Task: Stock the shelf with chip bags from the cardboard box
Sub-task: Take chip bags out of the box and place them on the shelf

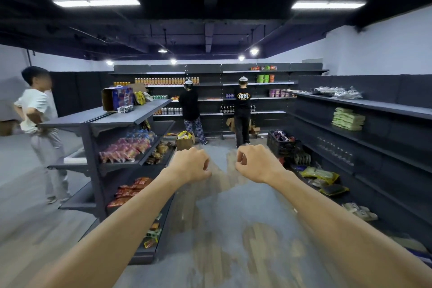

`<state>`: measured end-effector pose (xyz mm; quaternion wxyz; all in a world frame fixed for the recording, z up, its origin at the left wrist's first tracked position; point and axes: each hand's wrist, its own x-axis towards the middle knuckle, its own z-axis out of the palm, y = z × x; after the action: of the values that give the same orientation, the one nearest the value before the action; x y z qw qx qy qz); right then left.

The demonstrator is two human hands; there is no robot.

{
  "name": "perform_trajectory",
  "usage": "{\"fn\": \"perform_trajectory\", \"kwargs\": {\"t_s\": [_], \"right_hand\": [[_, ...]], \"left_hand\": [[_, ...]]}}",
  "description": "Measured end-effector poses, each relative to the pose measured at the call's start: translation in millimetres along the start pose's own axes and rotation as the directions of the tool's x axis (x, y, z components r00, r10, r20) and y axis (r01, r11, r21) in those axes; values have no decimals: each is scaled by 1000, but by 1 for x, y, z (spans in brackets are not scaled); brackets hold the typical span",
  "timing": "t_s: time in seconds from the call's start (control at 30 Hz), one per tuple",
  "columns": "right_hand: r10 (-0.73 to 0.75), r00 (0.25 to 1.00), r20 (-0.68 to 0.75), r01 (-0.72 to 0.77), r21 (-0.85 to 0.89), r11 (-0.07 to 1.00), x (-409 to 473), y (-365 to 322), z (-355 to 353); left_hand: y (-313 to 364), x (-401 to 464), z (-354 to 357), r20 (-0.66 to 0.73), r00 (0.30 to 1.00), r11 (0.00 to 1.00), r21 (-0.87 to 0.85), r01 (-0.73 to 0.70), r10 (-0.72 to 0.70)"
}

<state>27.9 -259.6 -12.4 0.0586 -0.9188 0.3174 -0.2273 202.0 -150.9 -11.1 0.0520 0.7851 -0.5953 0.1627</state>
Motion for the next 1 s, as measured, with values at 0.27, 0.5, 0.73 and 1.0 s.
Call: {"fn": "perform_trajectory", "kwargs": {"t_s": [0.27,0.5,0.73,1.0], "right_hand": [[-24,1000,8,24,-49,999,136,72,55],[-41,999,27,42,-5,999,282,143,76],[-72,997,25,71,60,996,410,174,117],[-107,993,58,107,-4,994,546,177,198]], "left_hand": [[-32,132,68,-3,1000,1000,-1,-13,13],[-59,276,90,-14,999,996,76,36,-35],[-109,383,137,-32,997,996,56,75,-73],[-204,489,212,-44,996,997,23,76,-75]]}}
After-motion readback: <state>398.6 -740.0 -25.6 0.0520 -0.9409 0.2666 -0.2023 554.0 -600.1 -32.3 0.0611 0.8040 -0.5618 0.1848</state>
